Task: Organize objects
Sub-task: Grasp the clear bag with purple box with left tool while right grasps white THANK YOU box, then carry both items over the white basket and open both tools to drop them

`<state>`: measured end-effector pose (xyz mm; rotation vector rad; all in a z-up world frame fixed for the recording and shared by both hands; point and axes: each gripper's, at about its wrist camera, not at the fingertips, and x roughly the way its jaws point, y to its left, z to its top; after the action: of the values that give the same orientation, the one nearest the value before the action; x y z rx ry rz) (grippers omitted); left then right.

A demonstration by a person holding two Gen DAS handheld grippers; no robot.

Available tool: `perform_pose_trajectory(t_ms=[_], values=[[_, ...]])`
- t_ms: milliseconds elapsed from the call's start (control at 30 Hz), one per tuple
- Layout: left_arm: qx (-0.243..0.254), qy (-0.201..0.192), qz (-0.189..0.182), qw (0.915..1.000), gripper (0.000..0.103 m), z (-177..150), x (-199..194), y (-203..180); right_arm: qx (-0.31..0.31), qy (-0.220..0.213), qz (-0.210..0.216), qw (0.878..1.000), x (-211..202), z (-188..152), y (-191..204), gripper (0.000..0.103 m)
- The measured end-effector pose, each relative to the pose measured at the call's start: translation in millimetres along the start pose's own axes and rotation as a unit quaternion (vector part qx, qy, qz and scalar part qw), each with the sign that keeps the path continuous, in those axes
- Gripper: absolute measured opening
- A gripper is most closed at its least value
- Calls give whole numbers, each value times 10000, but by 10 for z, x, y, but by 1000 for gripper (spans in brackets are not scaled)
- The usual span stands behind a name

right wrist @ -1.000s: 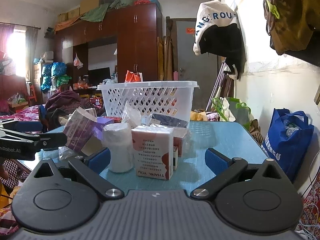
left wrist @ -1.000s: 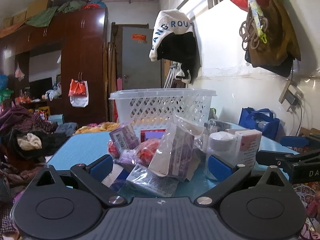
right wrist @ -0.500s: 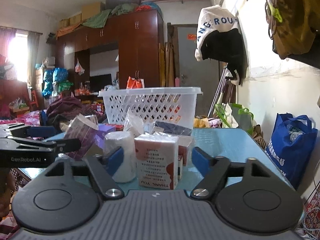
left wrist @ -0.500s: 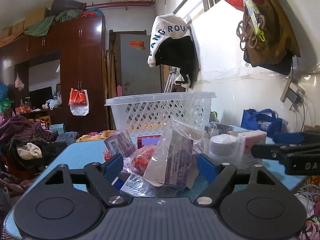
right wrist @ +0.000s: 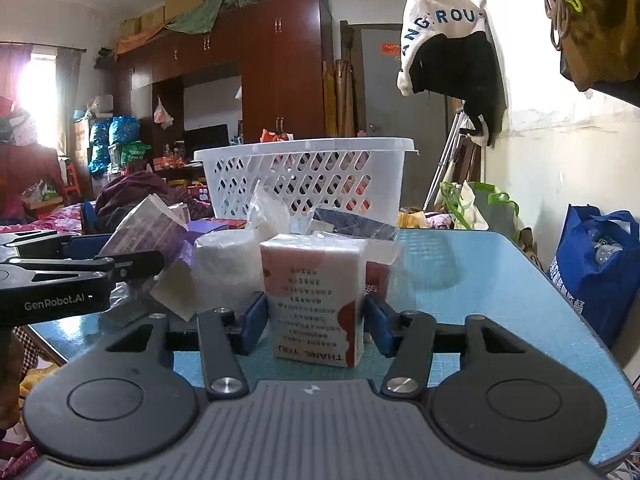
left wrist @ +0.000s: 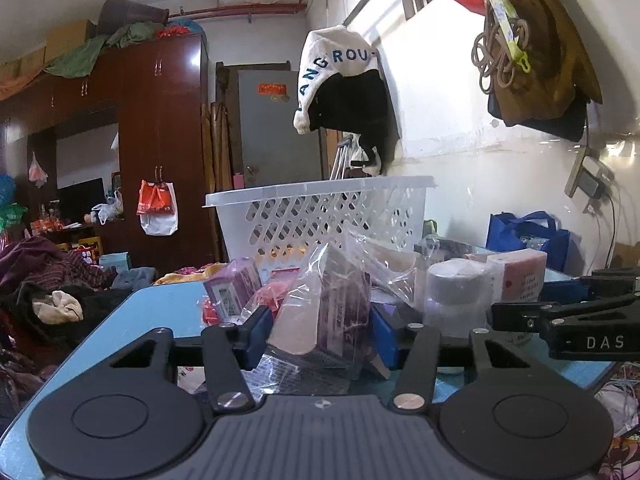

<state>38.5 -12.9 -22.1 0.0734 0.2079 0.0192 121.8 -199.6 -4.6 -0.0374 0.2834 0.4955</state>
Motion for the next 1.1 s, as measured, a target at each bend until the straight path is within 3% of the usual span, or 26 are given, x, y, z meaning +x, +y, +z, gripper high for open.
perform_pose_trajectory(t_ms=[367,500,600,733,867,933,1100], values=[[-137,-331,-120,9993,56,143,-81,123,186,-266,77,9994,-162,208,-148,56],[-281,-437,-137,9986,56,354,-10,242,111,-489,117,9987,-161,530,-178,56],[-430,-467,-219,9977,56,620,173,366,-54,-560,52,9984,72,908,-174,56],[-813,-306,-384,9955,56,1060,591,603,-200,-392,106,9990,630,1358,-188,56],[-1046,91,-438,9935,56,1499,1216,752,-452,-75,-155,9988,1285,1658,-167,56],[-1053,423,-433,9926,56,1584,1514,744,-589,119,-287,9978,1558,1717,-155,56],[-917,855,-210,9919,56,1510,1898,670,-901,403,-258,9948,1758,1614,-92,57]])
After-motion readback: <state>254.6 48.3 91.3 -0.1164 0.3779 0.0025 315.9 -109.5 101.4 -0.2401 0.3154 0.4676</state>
